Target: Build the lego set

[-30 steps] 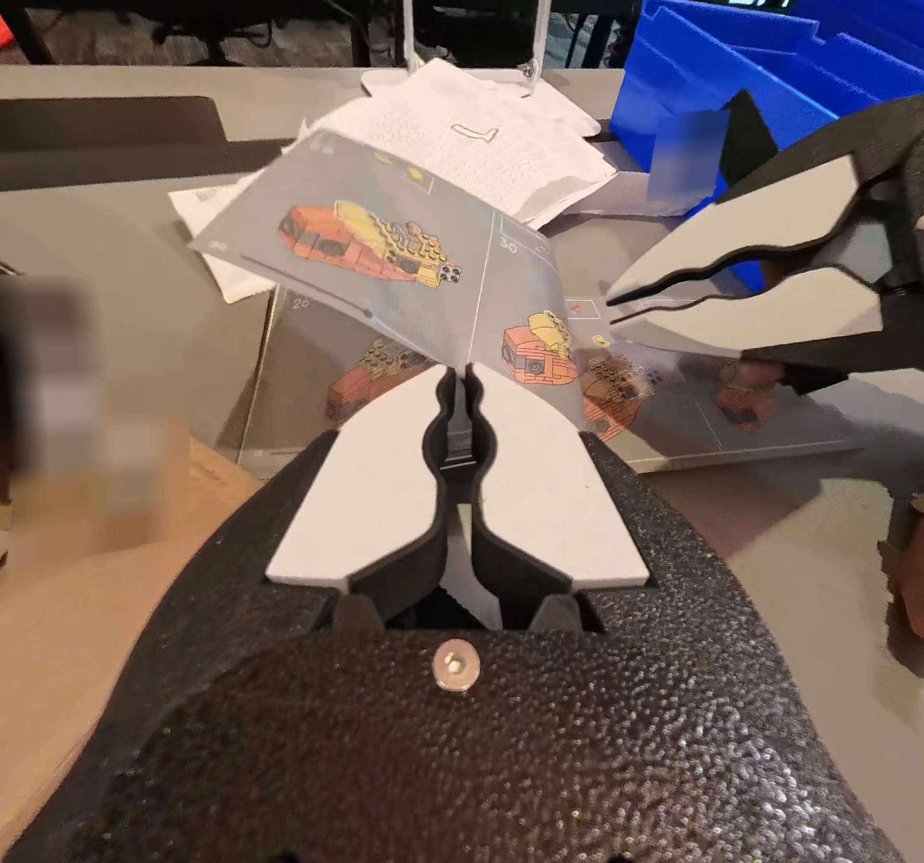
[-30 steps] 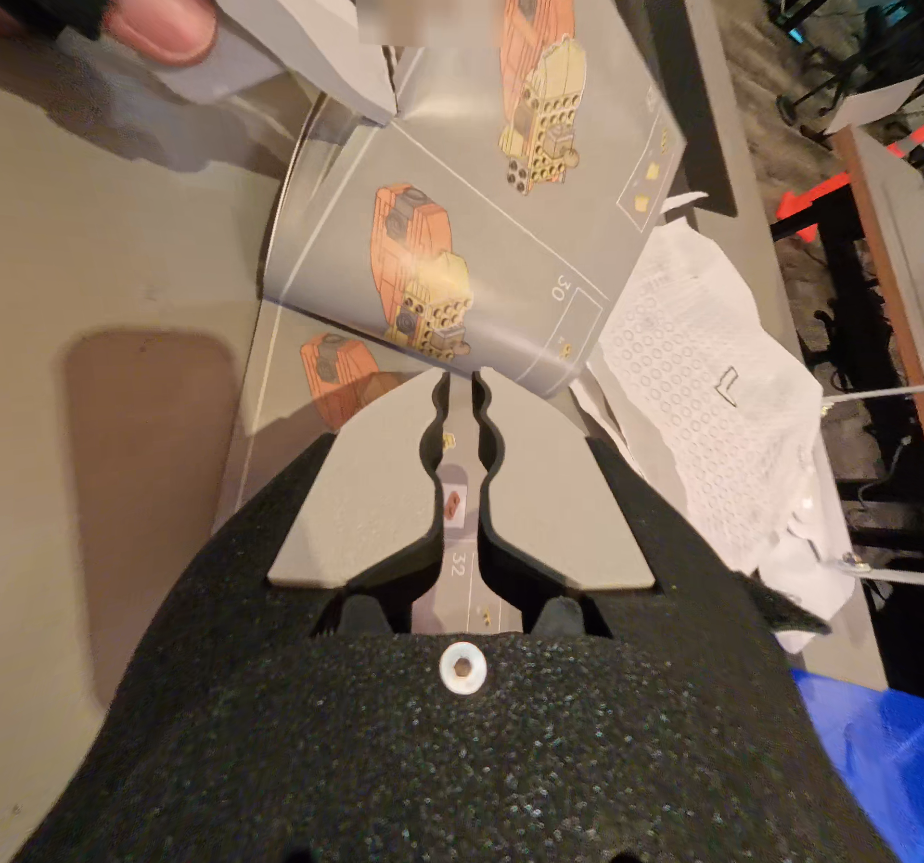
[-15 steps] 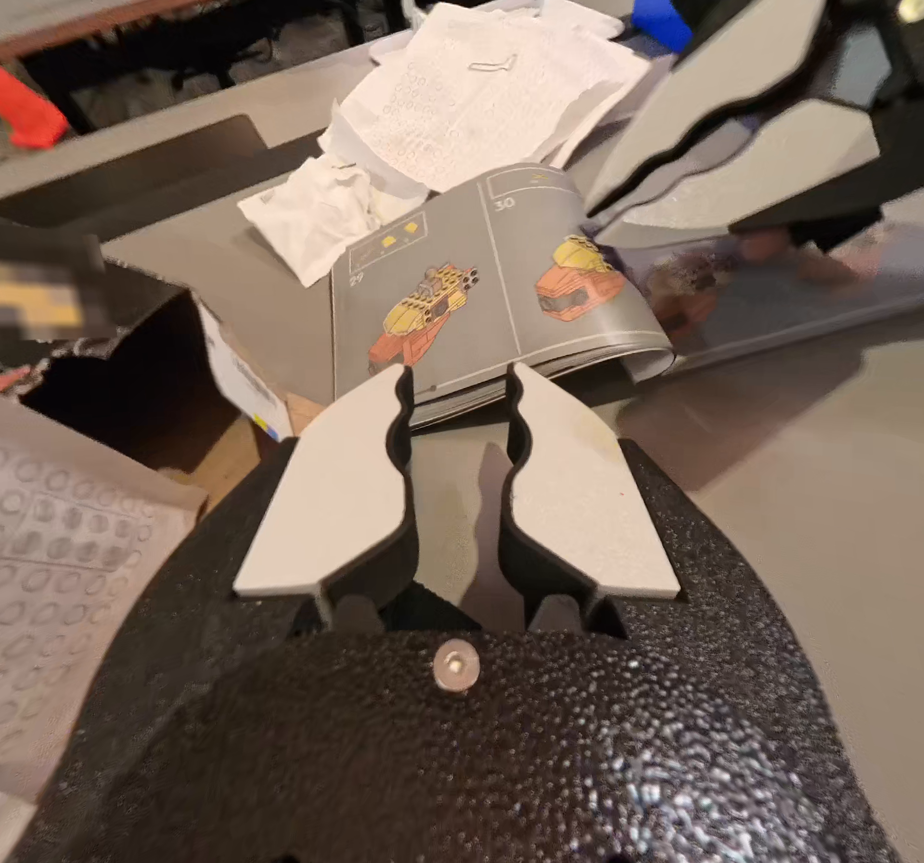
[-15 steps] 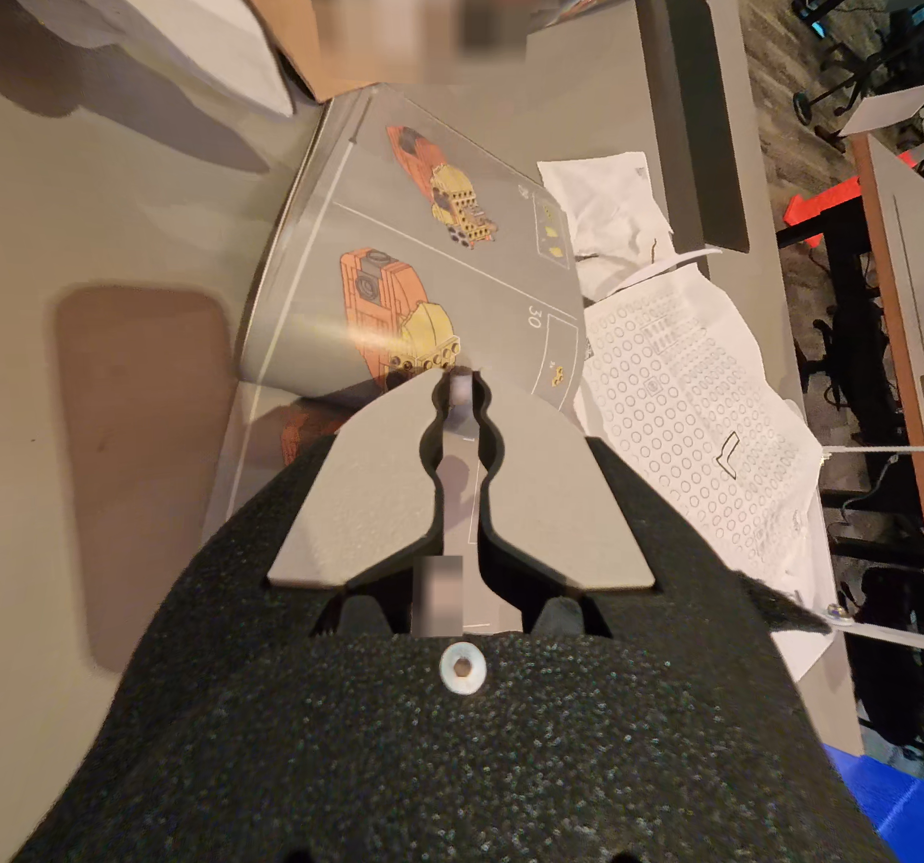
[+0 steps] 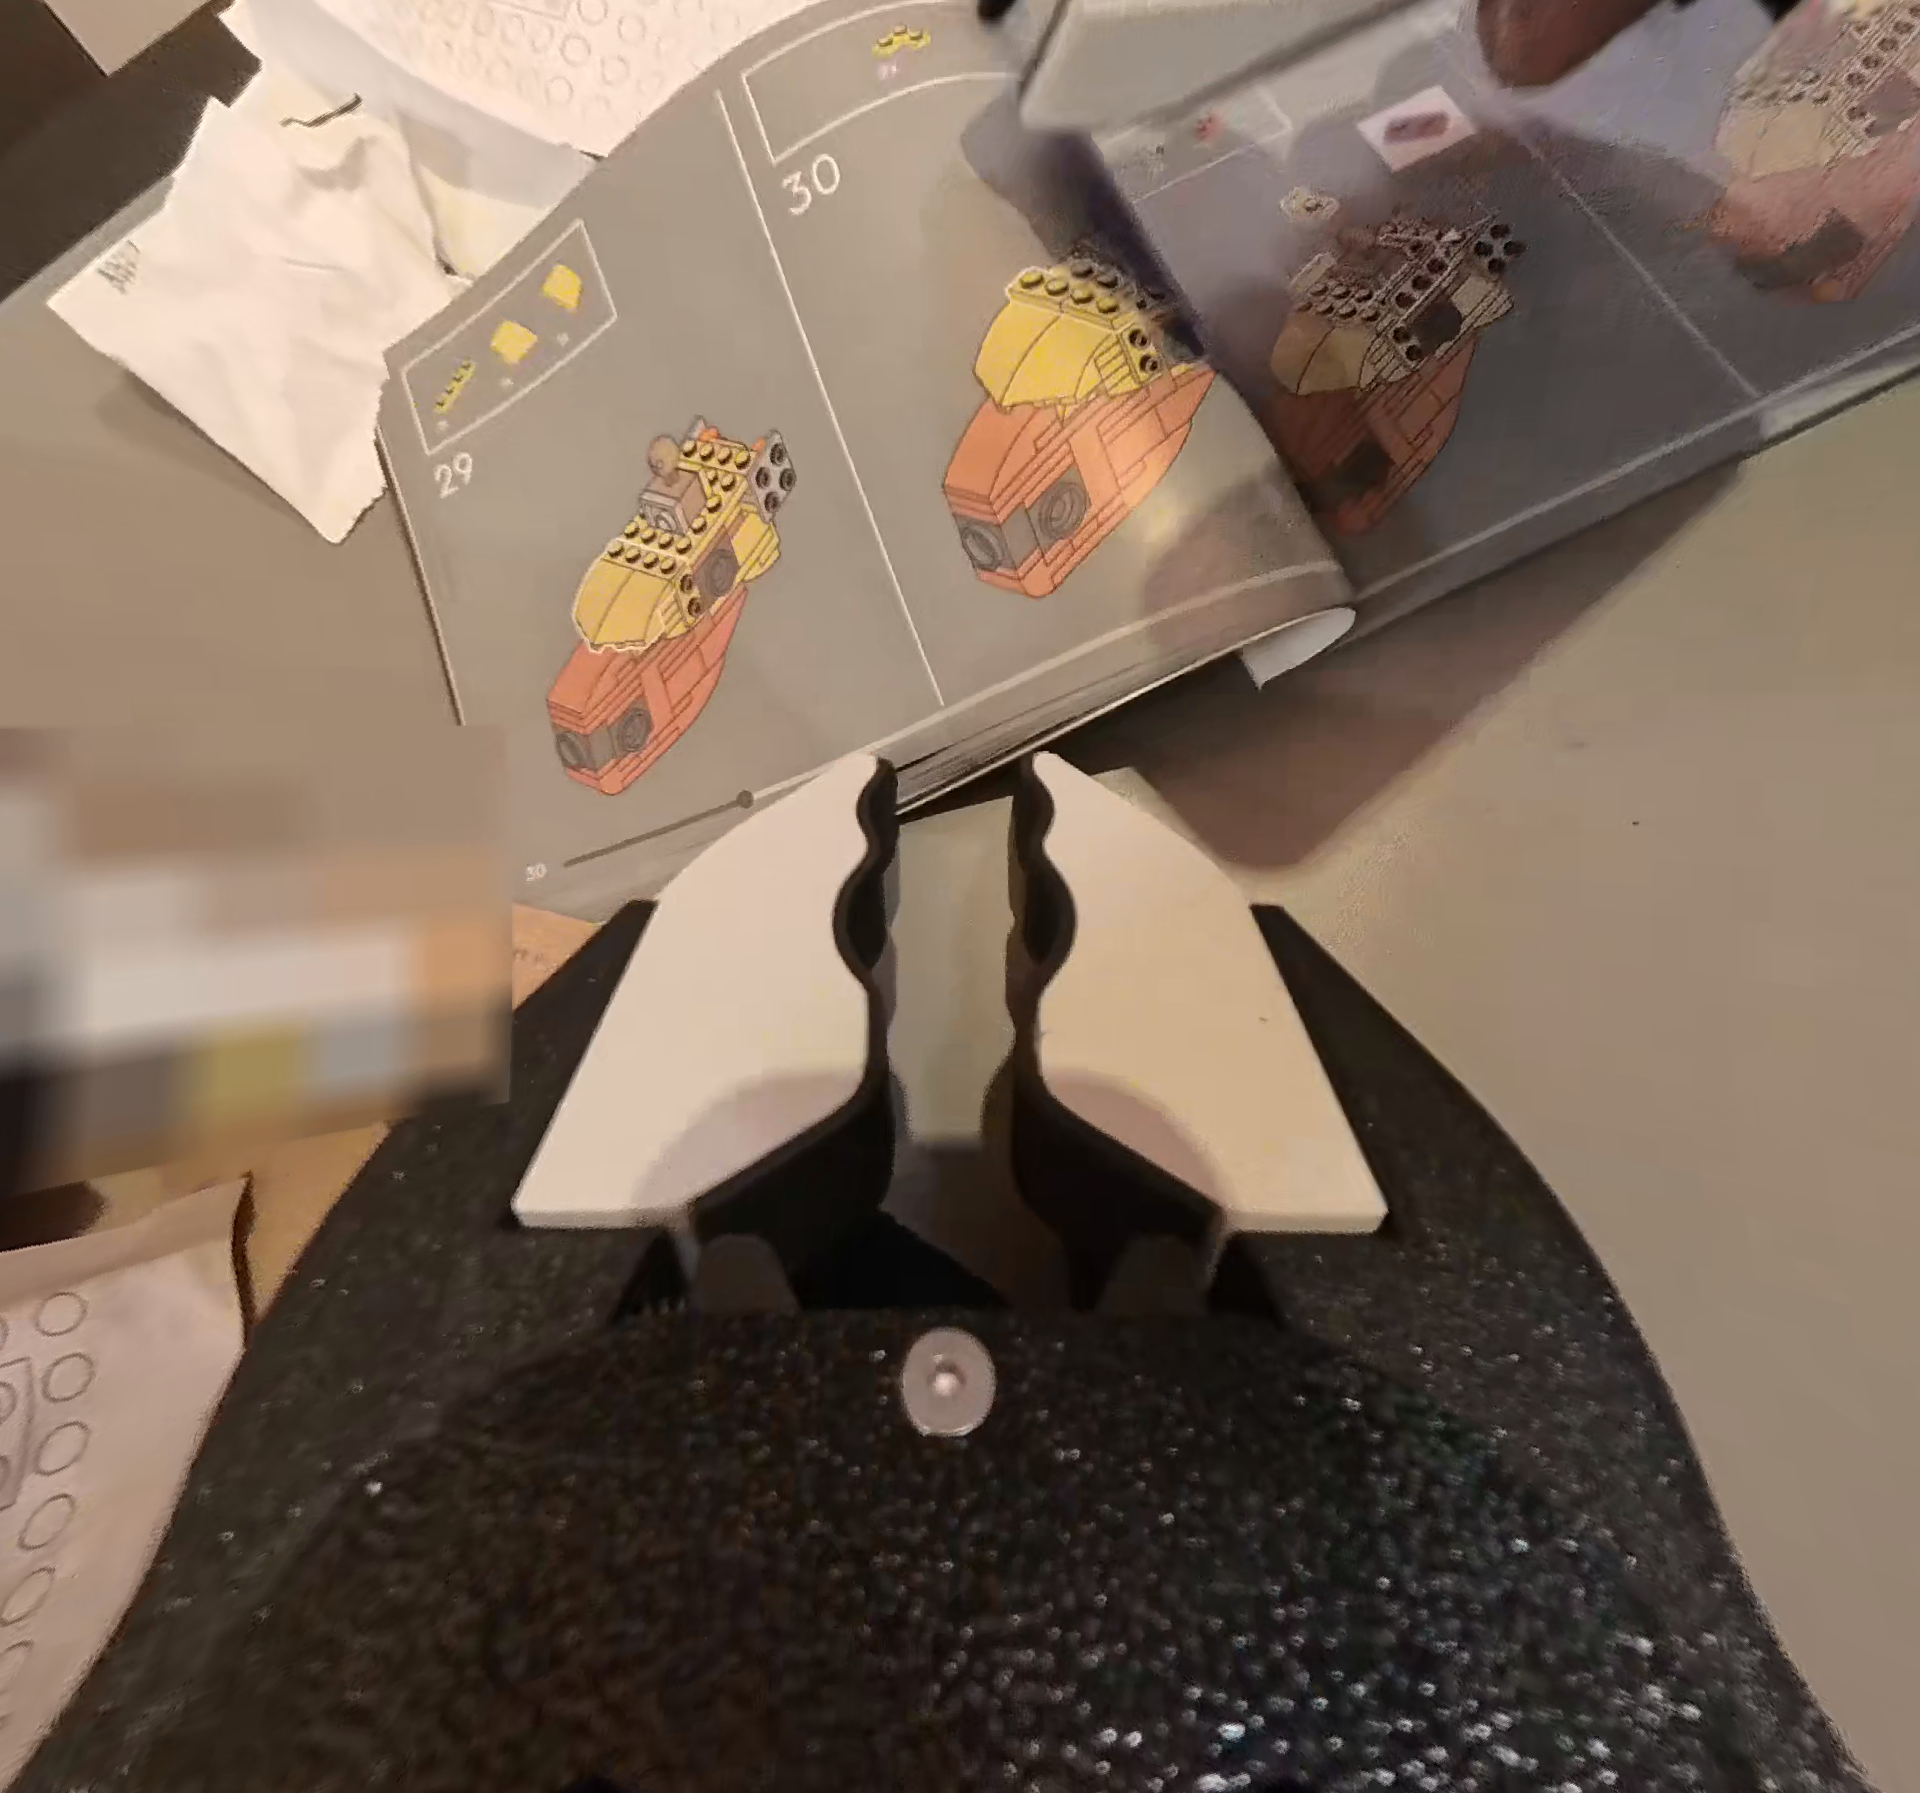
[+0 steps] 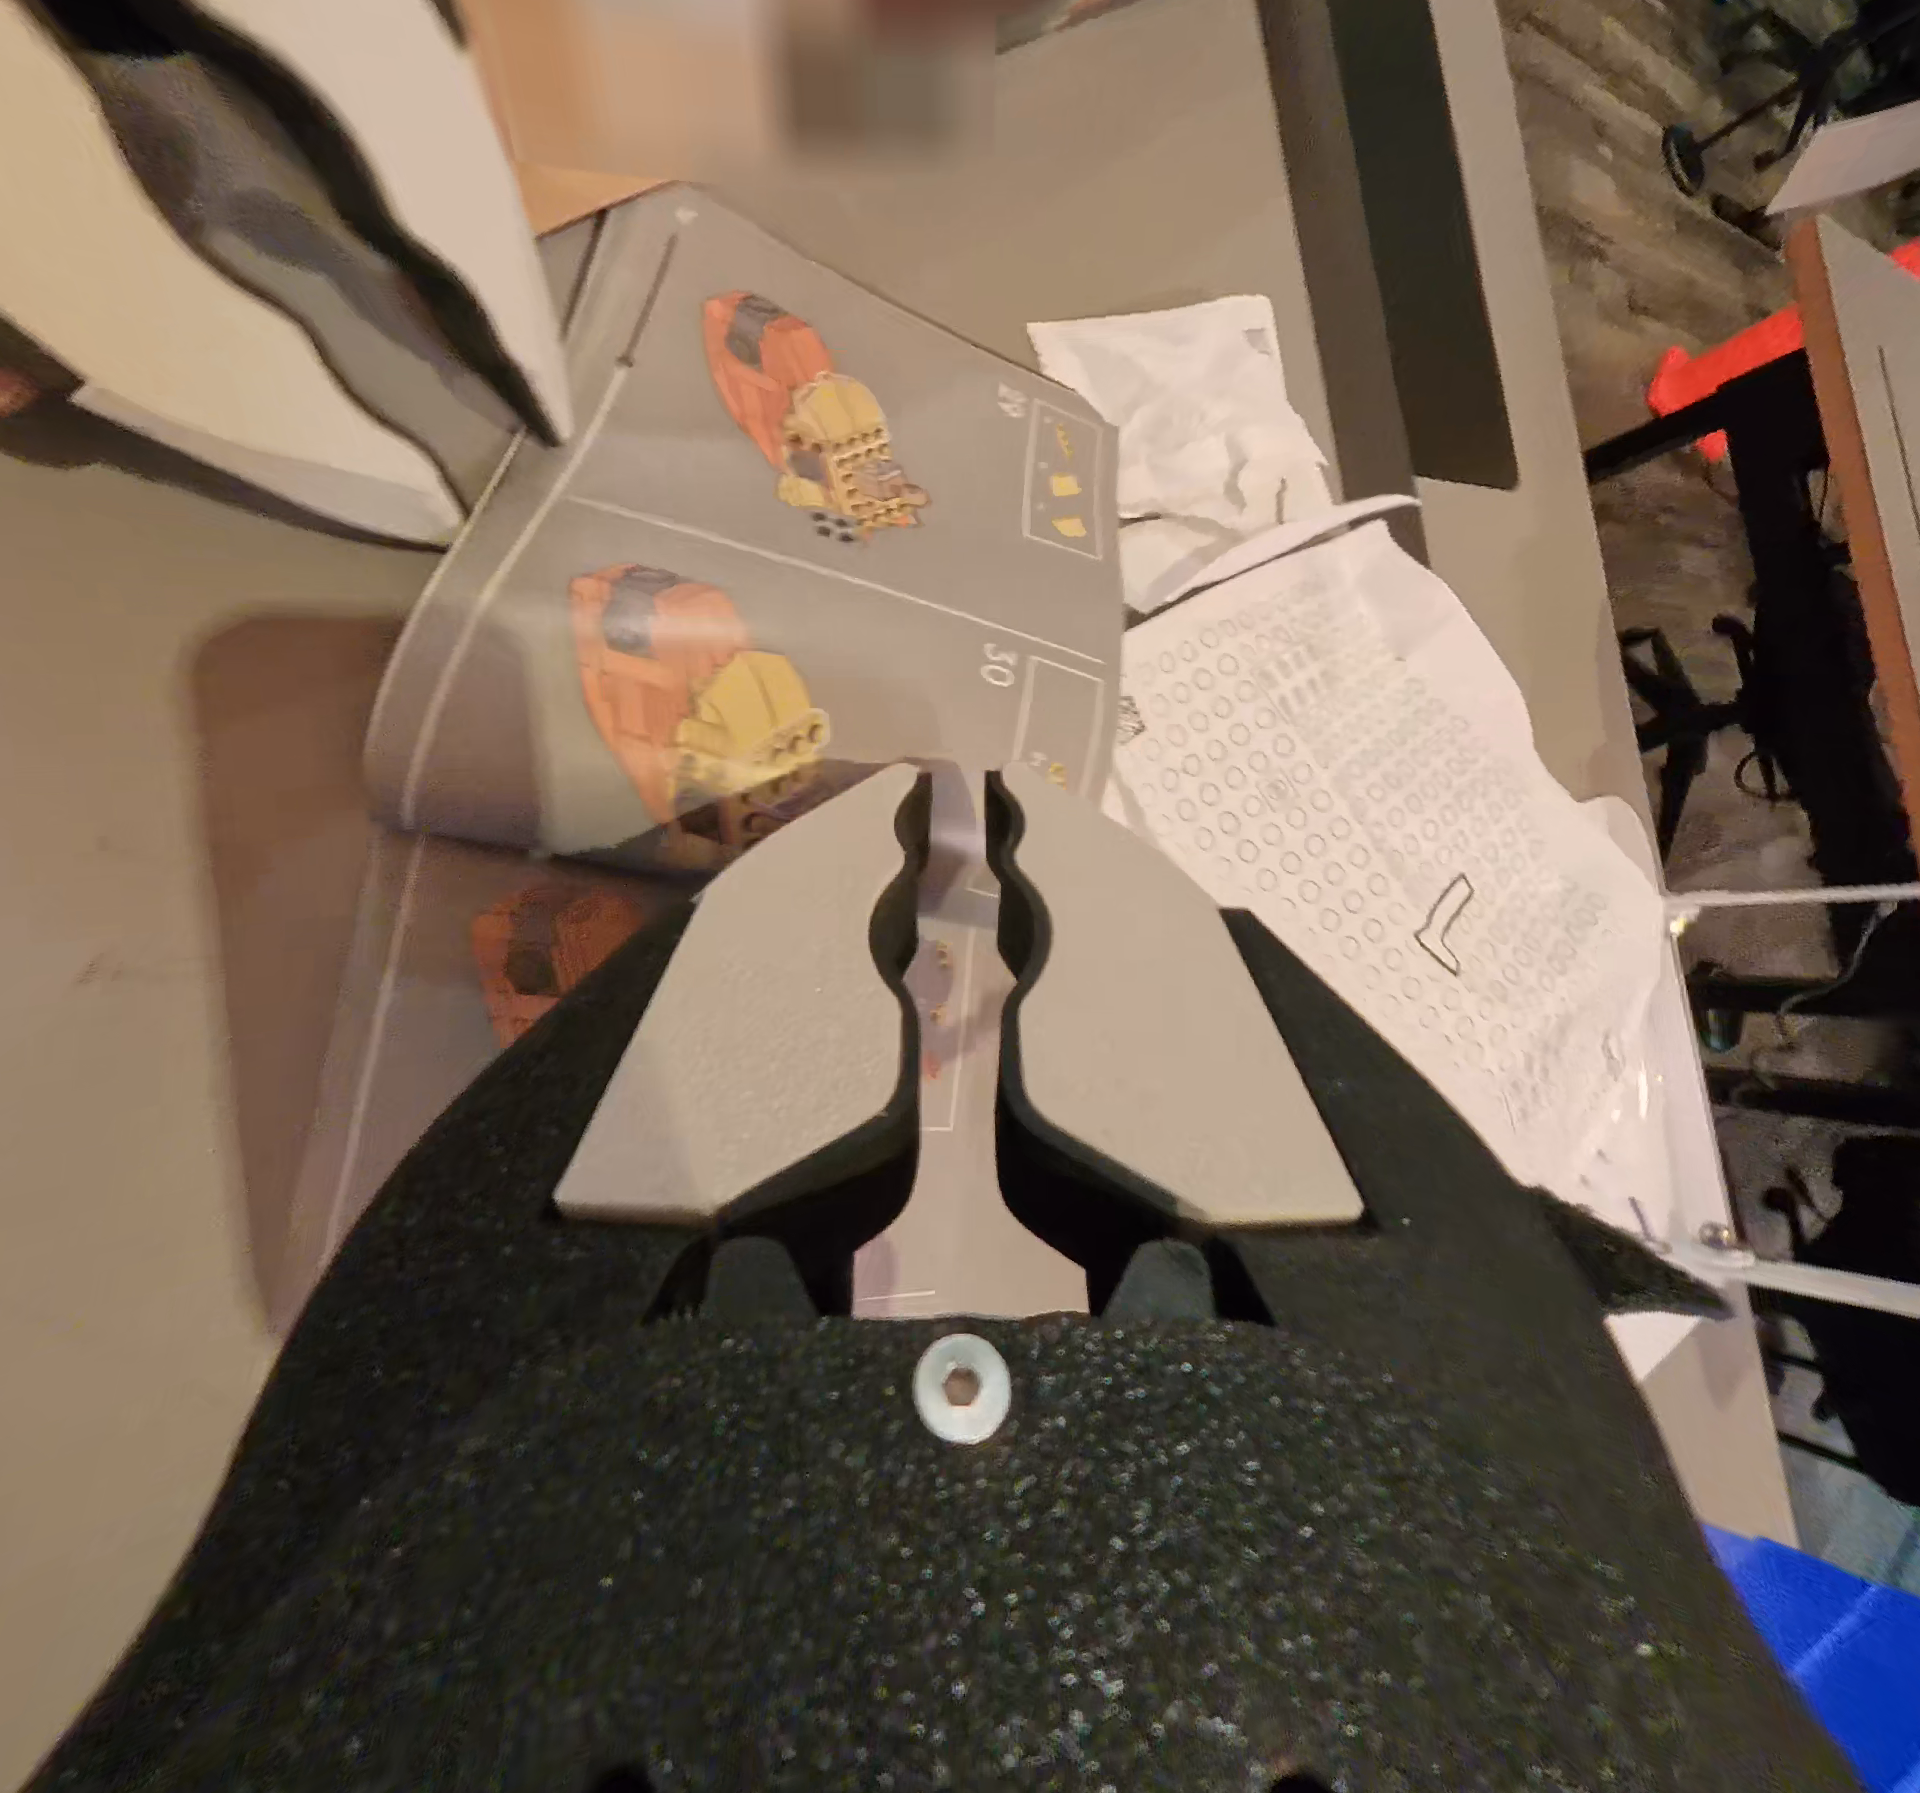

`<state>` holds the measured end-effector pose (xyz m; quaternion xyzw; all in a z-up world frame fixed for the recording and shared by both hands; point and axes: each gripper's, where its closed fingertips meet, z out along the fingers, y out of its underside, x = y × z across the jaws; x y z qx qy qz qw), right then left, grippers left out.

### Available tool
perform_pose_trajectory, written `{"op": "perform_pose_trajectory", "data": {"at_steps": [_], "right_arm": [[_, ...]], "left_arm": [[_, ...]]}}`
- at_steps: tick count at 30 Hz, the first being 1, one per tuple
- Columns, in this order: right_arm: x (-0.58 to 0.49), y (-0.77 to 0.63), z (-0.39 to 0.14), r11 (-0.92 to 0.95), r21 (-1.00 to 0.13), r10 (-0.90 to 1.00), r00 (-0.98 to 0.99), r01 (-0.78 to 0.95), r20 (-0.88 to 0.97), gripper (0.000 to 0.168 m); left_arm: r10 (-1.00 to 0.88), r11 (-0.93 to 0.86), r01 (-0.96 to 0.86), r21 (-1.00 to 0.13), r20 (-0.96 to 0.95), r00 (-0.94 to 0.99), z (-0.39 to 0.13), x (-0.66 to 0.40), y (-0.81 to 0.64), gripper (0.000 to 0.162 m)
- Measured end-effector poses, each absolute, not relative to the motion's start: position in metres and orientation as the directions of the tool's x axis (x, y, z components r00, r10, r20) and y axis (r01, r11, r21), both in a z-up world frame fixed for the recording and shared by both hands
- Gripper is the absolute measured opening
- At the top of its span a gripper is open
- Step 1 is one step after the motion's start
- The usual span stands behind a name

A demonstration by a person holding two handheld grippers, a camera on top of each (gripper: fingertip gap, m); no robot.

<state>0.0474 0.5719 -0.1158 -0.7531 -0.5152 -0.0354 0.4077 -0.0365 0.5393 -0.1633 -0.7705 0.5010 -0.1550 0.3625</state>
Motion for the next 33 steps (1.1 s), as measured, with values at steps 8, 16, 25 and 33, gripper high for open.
{"op": "perform_pose_trajectory", "data": {"at_steps": [8,16,25,33], "right_arm": [[0.056,0.590,-0.128,-0.305,-0.565,0.763,0.552,0.766,0.336,0.013],[0.048,0.594,-0.130,-0.291,-0.554,0.768,0.535,0.780,0.351,0.014],[0.049,0.594,-0.131,-0.287,-0.554,0.769,0.533,0.781,0.352,0.013],[0.050,0.594,-0.132,-0.268,-0.541,0.772,0.514,0.797,0.375,0.013]], "left_arm": [[-0.886,-0.211,-0.657,-0.724,-0.142,0.441,-0.161,-0.036,0.537,0.026],[-0.904,-0.371,-0.574,-0.730,0.142,0.403,-0.155,-0.030,0.491,0.025],[-0.912,-0.349,-0.611,-0.711,0.106,0.397,-0.161,-0.005,0.484,0.026],[-0.917,-0.268,-0.670,-0.692,-0.030,0.398,-0.168,0.014,0.486,0.031]]}}
